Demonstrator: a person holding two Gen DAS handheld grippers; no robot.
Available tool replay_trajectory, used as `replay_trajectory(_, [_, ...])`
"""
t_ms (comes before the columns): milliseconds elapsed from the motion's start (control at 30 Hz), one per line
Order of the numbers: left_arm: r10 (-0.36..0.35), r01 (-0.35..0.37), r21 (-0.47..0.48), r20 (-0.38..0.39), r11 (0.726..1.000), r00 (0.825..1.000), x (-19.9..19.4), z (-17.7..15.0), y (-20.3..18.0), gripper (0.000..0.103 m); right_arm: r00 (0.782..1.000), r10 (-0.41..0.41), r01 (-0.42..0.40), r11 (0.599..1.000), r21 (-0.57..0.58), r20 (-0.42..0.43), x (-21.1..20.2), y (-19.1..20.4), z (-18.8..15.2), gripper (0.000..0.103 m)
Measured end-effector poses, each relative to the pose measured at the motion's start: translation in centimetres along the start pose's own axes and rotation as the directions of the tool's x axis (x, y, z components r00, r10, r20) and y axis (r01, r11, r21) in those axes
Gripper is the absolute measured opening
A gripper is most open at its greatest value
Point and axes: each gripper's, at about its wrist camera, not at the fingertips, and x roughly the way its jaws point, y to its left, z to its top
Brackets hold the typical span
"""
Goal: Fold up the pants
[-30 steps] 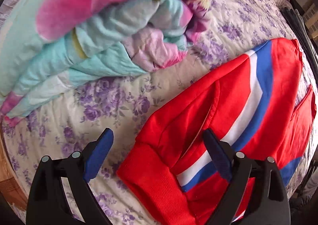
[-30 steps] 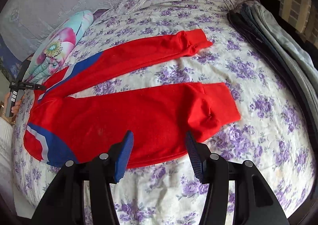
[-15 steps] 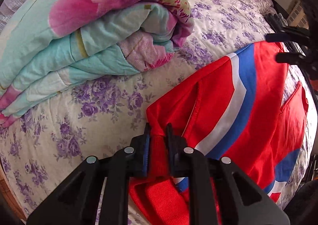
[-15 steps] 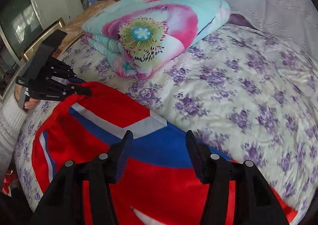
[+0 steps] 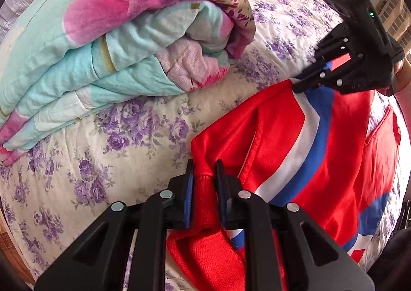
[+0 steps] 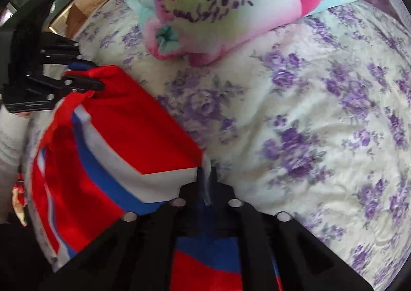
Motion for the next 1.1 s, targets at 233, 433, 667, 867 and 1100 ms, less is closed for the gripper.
replay_trajectory(233, [0.015,-0.015,-0.006,0.060,1.000,0.998,-2.6,-0.3,-0.9,0.015,0.985,-0.061,0.061,0.998,0.005,0.160,-6.4,2.5,-2.0,0.005])
replay_trajectory(433, [-0.006,0.004,0.011,0.169,1.000,0.986,-8.5,-3.4,-3.1,0.015,0.950,-0.080,0.074,0.997,0.032,0.301,-12.1,7.3,-7.0,0.005])
replay_trajectory(667, [-0.090,0.083,0.041,0.234,0.996,0.968,-12.0,-12.8,-7.2,0.014,0.927,-0.092,0.075,0.995,0.061,0.363,-10.6,17.4,-16.7,0.005])
replay_trajectory(867, [-0.098,0.095,0.027,0.188,0.995,0.977,-10.2,-18.6,-9.1,0.014,0.942,-0.122,0.119,0.993,0.029,0.314,-7.8,23.4,-20.3,0.005])
replay_trajectory(1100, [-0.131,0.127,0.044,0.121,0.991,0.984,-9.0,-21.8,-9.7,0.022,0.969,-0.166,0.145,0.982,0.120,0.184,-0.7,23.3,-21.7,0.006])
